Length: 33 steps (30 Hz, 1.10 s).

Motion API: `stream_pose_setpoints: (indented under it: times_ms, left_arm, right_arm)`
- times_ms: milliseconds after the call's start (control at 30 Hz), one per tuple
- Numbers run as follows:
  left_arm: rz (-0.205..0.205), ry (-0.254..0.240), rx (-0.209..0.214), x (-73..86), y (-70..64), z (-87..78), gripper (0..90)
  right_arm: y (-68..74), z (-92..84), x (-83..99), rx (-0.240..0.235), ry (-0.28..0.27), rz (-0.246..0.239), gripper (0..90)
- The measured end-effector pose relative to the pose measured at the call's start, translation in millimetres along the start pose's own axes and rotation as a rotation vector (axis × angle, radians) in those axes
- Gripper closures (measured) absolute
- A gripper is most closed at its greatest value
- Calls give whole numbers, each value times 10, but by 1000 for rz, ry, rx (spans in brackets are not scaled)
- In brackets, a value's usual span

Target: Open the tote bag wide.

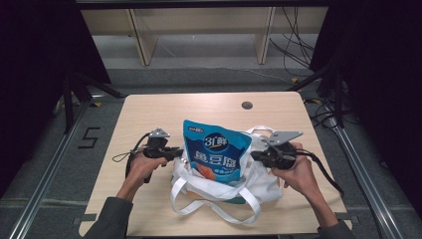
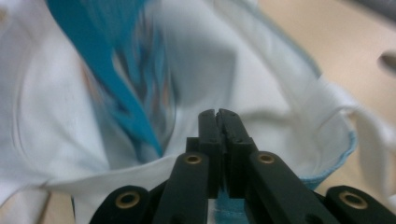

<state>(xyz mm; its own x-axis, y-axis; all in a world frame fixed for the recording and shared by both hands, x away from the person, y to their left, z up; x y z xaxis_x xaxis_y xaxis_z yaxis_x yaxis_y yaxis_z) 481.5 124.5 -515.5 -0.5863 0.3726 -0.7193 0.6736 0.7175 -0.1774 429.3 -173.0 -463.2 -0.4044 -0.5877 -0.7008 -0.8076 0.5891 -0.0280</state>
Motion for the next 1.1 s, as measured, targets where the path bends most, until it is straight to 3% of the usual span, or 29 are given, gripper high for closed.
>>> stream_pose_setpoints:
  times_ms: [33, 133, 200, 233, 300, 333, 367, 433, 467, 500, 533, 567, 600, 633, 767, 867, 1000, 1100]
  left_arm:
    - [-2, 0, 0, 24, 14, 8, 799]
    - [-4, 19, -33, 125, 62, 56, 798]
    - [7, 37, -32, 195, 89, 99, 798]
    - [-8, 47, -41, 247, 109, 137, 798]
    - [-25, 62, -23, 355, 129, 216, 797]
    - [-50, 49, -13, 373, 140, 231, 797]
    - [-66, 36, -10, 369, 144, 228, 797]
    - [-56, 35, -24, 324, 129, 167, 796]
    - [-51, 22, -32, 289, 115, 127, 792]
    - [-67, -9, -42, 238, 99, 82, 786]
    - [-51, -7, -42, 208, 95, 5, 765]
    - [-68, -36, -48, 150, 73, -53, 743]
    - [-65, -51, -62, 101, 63, -131, 703]
    - [-66, -72, -46, 47, 23, -204, 687]
    - [-57, -122, -11, -77, -162, -461, 668]
    - [-35, -109, 25, -47, -356, -510, 690]
    - [11, -72, 63, 73, -586, -479, 745]
    - [62, -37, 28, 185, -630, -452, 779]
  right_arm:
    - [33, 79, 84, 0, 28, 24, 900]
    - [31, 176, 388, 13, 153, 4, 900]
    - [40, 226, 510, -5, 167, 8, 900]
    - [32, 280, 577, -11, 164, 19, 900]
    - [31, 392, 704, -9, 189, 80, 900]
    - [32, 433, 735, 12, 206, 71, 900]
    - [44, 451, 723, 3, 207, 36, 900]
    - [72, 436, 722, 13, 233, 50, 900]
    - [42, 425, 718, 24, 228, 29, 900]
    - [53, 435, 694, 19, 202, 40, 900]
    - [37, 404, 674, 25, 190, 34, 900]
    - [23, 330, 657, 33, 199, 36, 898]
    - [29, 293, 598, 48, 159, 43, 886]
    - [24, 243, 525, 39, 115, 14, 877]
    - [57, 2, 345, -3, 35, 13, 868]
    - [149, -70, 267, -31, -13, 9, 861]
    - [368, -113, 212, -87, -26, -16, 857]
    - [521, -77, 298, -96, 15, -19, 860]
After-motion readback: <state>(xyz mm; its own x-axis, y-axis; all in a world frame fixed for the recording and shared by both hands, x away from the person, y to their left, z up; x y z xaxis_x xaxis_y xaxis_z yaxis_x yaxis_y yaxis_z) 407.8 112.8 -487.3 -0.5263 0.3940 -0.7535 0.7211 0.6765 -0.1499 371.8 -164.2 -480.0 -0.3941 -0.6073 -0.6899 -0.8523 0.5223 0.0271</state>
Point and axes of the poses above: each handheld gripper's, and its own axes: z roughly forward along the jaws, x roughly out of its underside, y roughly to its left, the point moved 8 cm from there along z, roughly forward along the jaws, and after that the axes turned 3 degrees about y, right-handed, at the moved point
